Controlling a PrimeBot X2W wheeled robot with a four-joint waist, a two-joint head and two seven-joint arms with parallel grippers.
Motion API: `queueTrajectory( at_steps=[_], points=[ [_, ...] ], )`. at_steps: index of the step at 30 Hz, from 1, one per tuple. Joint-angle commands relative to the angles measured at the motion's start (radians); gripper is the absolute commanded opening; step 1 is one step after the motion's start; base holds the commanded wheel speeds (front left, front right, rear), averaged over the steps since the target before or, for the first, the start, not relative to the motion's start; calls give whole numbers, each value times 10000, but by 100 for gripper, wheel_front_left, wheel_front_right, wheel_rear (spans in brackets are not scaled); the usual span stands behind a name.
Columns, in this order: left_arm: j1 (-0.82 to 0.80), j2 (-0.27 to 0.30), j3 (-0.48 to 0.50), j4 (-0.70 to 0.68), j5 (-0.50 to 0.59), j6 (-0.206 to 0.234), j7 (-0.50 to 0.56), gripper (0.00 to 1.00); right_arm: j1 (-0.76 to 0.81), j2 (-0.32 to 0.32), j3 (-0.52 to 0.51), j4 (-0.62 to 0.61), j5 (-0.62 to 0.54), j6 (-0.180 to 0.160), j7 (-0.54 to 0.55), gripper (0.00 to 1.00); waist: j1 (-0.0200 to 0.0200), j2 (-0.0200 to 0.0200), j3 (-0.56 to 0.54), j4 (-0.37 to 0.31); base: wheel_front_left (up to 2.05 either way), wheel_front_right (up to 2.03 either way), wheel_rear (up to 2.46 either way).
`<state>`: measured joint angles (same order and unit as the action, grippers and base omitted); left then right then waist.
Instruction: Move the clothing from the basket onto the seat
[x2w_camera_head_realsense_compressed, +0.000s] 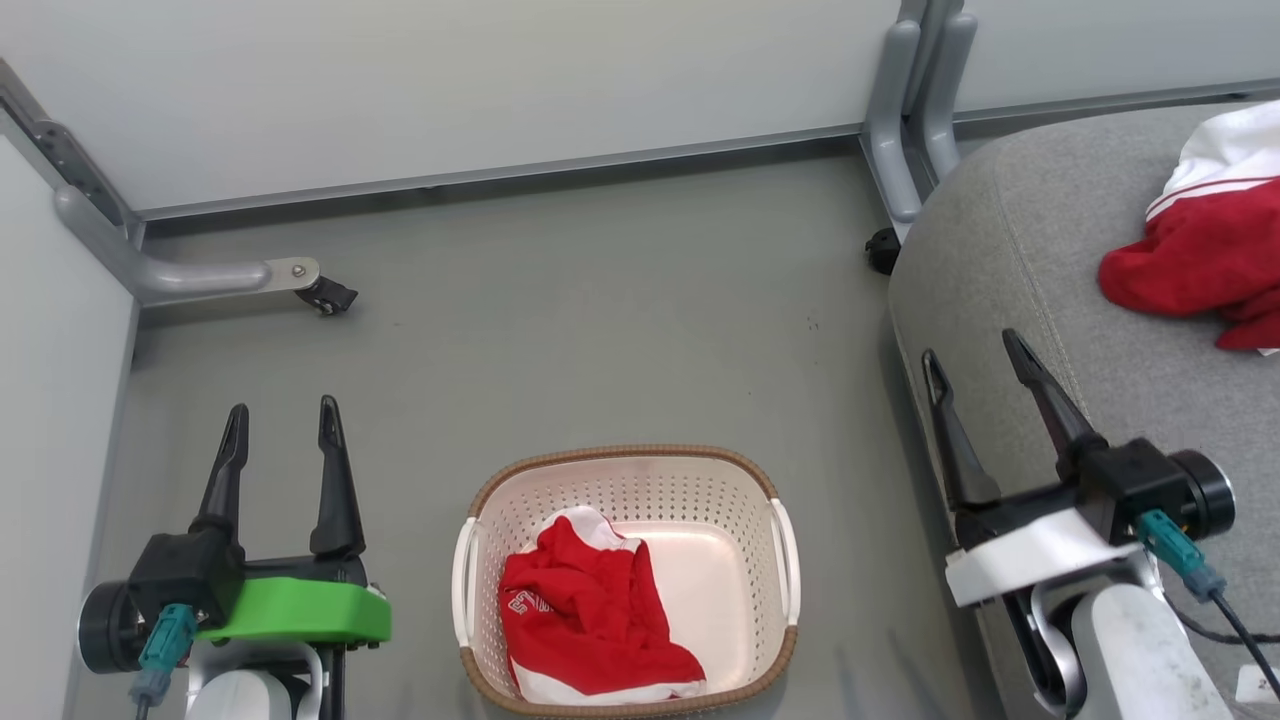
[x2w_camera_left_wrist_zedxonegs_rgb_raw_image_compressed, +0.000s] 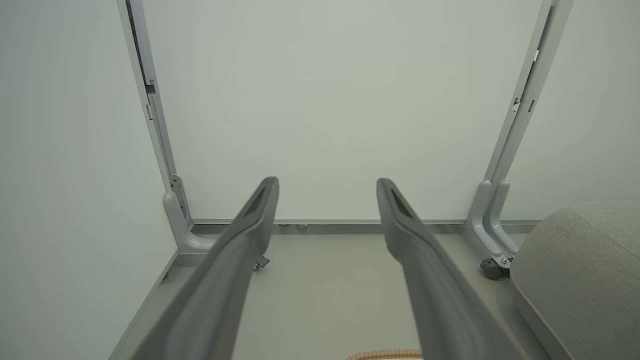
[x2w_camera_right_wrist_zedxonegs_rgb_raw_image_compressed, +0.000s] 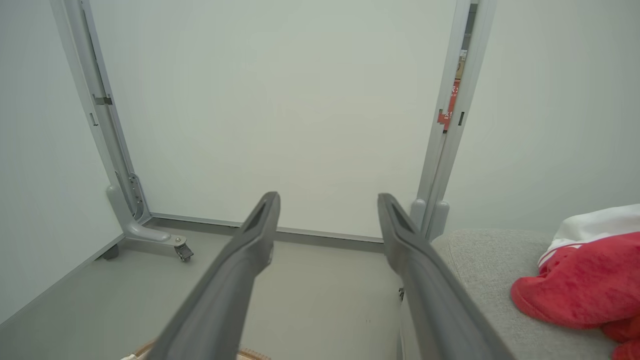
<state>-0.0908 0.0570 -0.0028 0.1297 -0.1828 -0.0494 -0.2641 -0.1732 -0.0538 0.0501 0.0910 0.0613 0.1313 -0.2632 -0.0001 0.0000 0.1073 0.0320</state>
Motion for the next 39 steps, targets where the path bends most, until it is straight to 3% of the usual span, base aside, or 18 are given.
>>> queueTrajectory(
  at_steps=[1,15,39],
  points=[
    [170,-10,35,-54,55,-65,-5,100,266,-2,-53,-102,-53,-10,-23,100,1,0,-52,57,0,0,0],
    [284,-64,-117,25,127,-156,-5,100,1351,21,-3,-417,193,-10,-23,100,1,0,-201,192,0,0,0],
    [47,-65,-277,46,0,-68,-5,100,1134,22,93,-214,265,-10,-25,100,1,0,4,211,0,0,0]
  ],
)
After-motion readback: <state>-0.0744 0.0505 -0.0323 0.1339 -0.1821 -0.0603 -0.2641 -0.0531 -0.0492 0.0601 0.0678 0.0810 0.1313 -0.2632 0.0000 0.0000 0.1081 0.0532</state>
